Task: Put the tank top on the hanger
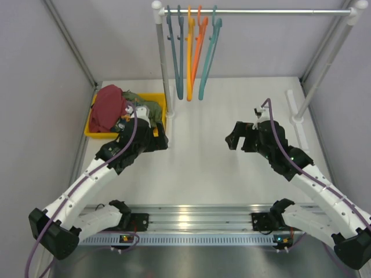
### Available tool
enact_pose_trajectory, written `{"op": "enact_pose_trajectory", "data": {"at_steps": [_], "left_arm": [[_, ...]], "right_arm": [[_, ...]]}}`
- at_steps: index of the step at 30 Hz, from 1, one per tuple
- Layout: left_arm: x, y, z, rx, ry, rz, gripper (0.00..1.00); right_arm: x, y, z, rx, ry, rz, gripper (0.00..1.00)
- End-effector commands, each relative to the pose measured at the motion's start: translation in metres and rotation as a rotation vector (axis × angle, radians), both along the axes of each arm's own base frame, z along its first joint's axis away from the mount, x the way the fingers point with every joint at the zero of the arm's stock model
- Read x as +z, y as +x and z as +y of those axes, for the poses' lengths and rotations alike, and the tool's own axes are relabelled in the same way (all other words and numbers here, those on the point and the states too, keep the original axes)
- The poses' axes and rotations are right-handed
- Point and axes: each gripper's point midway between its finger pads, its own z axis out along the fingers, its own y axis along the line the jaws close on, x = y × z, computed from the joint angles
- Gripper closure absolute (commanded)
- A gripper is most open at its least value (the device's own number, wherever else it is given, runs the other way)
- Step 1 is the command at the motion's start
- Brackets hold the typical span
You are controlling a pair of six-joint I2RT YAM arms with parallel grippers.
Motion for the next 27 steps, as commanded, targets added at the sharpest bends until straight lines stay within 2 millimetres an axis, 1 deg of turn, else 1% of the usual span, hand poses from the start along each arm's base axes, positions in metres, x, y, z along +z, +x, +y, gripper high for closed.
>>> {"op": "enact_pose_trajectory", "data": {"at_steps": [1,6,11,13,15,16,18,19,20,21,22,23,24,25,26,27], "left_arm": [[0.026,0.007,0.002,0.026,-0.026,-0.066,0.03],[0.026,0.006,0.005,0.041,-0.022,-0.067,0.03],[0.031,0.008,0.011,0.077,-0.019,-0.077,0.03],[0.032,0.011,0.018,0.117,0.003,-0.084,0.03],[0.040,0.021,0.024,0.161,0.029,-0.103,0.03],[0.044,0.027,0.027,0.184,0.041,-0.119,0.02],[0.053,0.048,0.041,0.250,0.078,-0.140,0.02],[0.058,0.062,0.060,0.317,0.074,-0.153,0.02],[0.068,0.074,0.068,0.346,0.057,-0.169,0.02],[0.061,0.087,0.076,0.369,0.063,-0.152,0.02],[0.062,0.098,0.086,0.403,0.065,-0.162,0.02],[0.072,0.113,0.105,0.463,0.062,-0.192,0.02],[0.058,0.128,0.112,0.484,0.087,-0.160,0.02],[0.056,0.138,0.130,0.530,0.096,-0.155,0.02],[0.051,0.157,0.137,0.552,0.101,-0.147,0.03],[0.047,0.166,0.146,0.578,0.104,-0.138,0.04]], "right_arm": [[0.010,0.005,0.001,0.002,0.021,-0.042,0.00],[0.010,0.004,0.001,0.002,0.019,-0.039,0.00],[0.007,0.003,0.000,0.003,0.008,-0.026,0.00],[0.008,0.003,0.000,0.007,0.008,-0.026,0.00],[0.008,0.002,0.002,0.016,0.009,-0.018,0.00],[0.007,0.002,0.003,0.022,0.009,-0.013,0.00],[0.007,0.002,0.006,0.038,0.013,-0.005,0.00],[0.008,0.001,0.007,0.042,0.016,-0.005,0.00],[0.007,0.001,0.009,0.050,0.016,-0.001,0.00],[0.009,0.001,0.011,0.059,0.020,0.003,0.00],[0.009,0.000,0.012,0.065,0.020,0.007,0.00],[0.009,0.000,0.013,0.068,0.022,0.010,0.00],[0.010,0.000,0.013,0.071,0.022,0.008,0.00],[0.011,0.000,0.013,0.072,0.024,0.004,0.00],[0.012,0.000,0.013,0.072,0.024,0.004,0.00],[0.013,0.000,0.014,0.074,0.027,0.004,0.00]]}}
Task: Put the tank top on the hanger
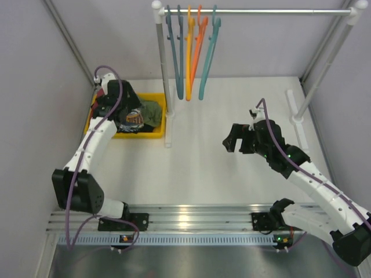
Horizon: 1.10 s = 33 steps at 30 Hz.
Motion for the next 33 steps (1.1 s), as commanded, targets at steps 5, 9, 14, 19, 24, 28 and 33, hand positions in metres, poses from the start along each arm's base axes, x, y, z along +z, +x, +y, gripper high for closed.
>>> {"op": "enact_pose_trajectory", "data": {"at_steps": [5,9,14,19,24,28,33], "left_arm": [[0.017,0.086,0.067,0.159,0.057,-0.094,0.10],[-0.002,0.112,0.074,0.159,0.082,-0.049,0.20],[-0.024,0.117,0.077,0.156,0.089,0.014,0.32],[-0.036,0.113,0.076,0.150,0.085,0.043,0.51],[-0.040,0.107,0.073,0.132,0.078,0.058,0.79],[-0.028,0.102,0.069,0.107,0.069,0.037,1.00],[0.016,0.087,0.057,0.055,0.060,-0.049,1.00]], "right_arm": [[0.031,0.004,0.004,0.021,0.034,-0.055,0.00],[0.033,0.002,0.002,0.022,0.032,-0.064,0.00],[0.031,0.000,0.002,0.020,0.042,-0.063,0.00],[0.032,0.000,0.006,0.033,0.058,-0.061,0.00],[0.030,0.001,0.006,0.030,0.060,-0.060,0.00],[0.030,0.001,0.008,0.034,0.067,-0.058,0.00],[0.033,0.003,0.009,0.035,0.073,-0.061,0.00]]}}
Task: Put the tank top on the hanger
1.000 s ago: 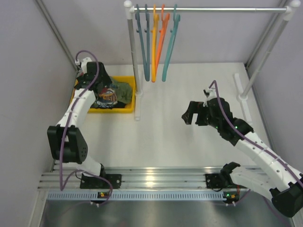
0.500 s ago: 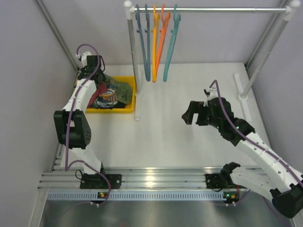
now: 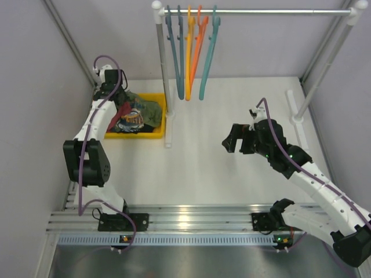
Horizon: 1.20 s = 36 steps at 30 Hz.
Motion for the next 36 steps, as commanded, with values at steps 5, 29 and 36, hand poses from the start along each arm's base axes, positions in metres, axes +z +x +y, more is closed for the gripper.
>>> {"op": "enact_pose_trajectory", "data": {"at_steps": [5,29,36], "left_arm": [[0.117,-0.036,-0.039,-0.127,0.024,-0.243,1.00],[0.331,-0.211,-0.108,-0.486,-0.117,-0.700,1.00],[0.273,-0.225,-0.147,-0.649,-0.297,-0.597,1.00]], "right_arm": [[0.025,0.012,0.006,-0.003,0.050,-0.064,0.00],[0.033,0.018,0.008,0.007,0.036,-0.088,0.00],[0.030,0.013,0.006,0.006,0.048,-0.093,0.00]]}}
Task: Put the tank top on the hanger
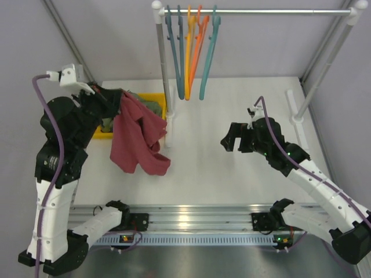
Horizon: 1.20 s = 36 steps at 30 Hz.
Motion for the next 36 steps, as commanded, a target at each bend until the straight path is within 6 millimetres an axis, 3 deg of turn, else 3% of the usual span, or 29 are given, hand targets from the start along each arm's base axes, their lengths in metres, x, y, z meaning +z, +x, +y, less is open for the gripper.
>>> {"op": "enact_pose_trajectory", "data": {"at_steps": [1,6,11,17,19,21,22,23,25,30,32,33,36], "left_arm": [[-0.029,-0.004,-0.029,-0.148,-0.066,0.068,1.00],[-0.074,-0.017,-0.052,-0.276,-0.111,0.149,1.00],[-0.087,-0.033,-0.061,-0.333,-0.136,0.174,1.00],[-0.108,-0.042,-0.099,-0.465,-0.175,0.227,1.00],[-0.123,-0.035,-0.104,-0.409,-0.171,0.246,1.00],[-0.133,-0.041,-0.124,-0.431,-0.157,0.256,1.00],[-0.136,-0.032,-0.121,-0.355,-0.159,0.248,1.00],[-0.133,-0.039,-0.138,-0.395,-0.169,0.229,1.00],[-0.152,-0.035,-0.156,-0.385,-0.151,0.259,1.00],[-0.193,-0.035,-0.224,-0.413,-0.107,0.315,1.00],[-0.207,-0.035,-0.239,-0.431,-0.107,0.339,1.00],[-0.223,-0.033,-0.248,-0.434,-0.093,0.371,1.00],[-0.246,-0.027,-0.257,-0.422,-0.059,0.400,0.96]], "right_arm": [[0.031,0.007,0.001,-0.004,0.059,-0.104,0.00],[0.024,0.002,-0.006,-0.024,0.055,-0.103,0.00],[0.027,0.002,-0.011,-0.045,0.051,-0.118,0.00],[0.041,0.000,-0.017,-0.066,0.055,-0.155,0.00],[0.045,-0.001,-0.020,-0.071,0.053,-0.159,0.00],[0.048,-0.003,-0.021,-0.074,0.053,-0.161,0.00],[0.051,-0.005,-0.022,-0.073,0.057,-0.164,0.00],[0.052,-0.006,-0.023,-0.075,0.059,-0.165,0.00],[0.056,-0.010,-0.025,-0.077,0.068,-0.171,0.00],[0.056,-0.017,-0.035,-0.098,0.050,-0.167,0.00],[0.052,-0.019,-0.037,-0.102,0.040,-0.157,0.00],[0.050,-0.020,-0.038,-0.103,0.037,-0.154,0.00],[0.043,-0.022,-0.037,-0.099,0.039,-0.137,0.00]]}}
